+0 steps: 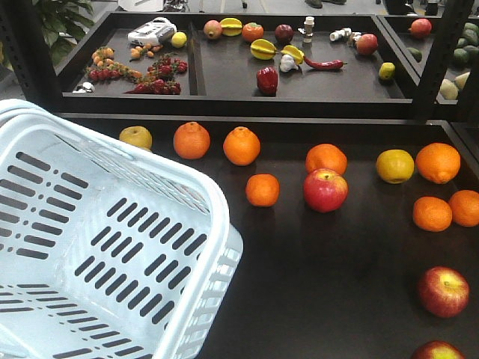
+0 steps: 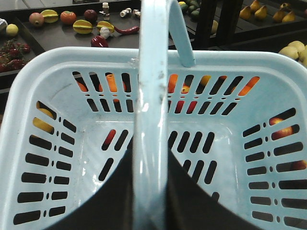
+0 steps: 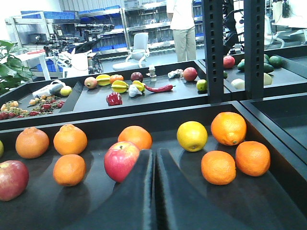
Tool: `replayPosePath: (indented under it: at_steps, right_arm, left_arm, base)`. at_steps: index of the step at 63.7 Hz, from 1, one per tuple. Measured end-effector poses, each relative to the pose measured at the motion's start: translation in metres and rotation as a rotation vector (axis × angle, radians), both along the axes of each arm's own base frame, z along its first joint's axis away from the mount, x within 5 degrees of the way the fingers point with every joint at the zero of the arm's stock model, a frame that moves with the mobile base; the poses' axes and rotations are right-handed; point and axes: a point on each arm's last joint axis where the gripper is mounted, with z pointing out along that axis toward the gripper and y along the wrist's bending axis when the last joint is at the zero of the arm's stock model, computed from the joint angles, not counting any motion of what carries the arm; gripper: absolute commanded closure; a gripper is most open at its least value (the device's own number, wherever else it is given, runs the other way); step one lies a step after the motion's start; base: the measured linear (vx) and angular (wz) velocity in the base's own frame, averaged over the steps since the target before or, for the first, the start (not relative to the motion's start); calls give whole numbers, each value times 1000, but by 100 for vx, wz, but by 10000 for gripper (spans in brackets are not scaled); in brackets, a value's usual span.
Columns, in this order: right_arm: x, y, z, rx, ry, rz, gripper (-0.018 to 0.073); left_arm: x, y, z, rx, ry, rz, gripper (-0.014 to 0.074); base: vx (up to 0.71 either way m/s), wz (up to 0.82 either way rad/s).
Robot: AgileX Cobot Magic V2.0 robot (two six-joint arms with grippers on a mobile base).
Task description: Pick three apples into basket with both arms
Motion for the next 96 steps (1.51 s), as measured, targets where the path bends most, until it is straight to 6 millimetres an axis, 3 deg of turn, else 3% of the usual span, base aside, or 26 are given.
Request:
replayPosePath:
  at_steps: [96]
  right_arm:
    - [0,0,0,0,0,0,564]
  left_arm:
    - [0,0,0,0,0,0,602]
  base:
    - [0,0]
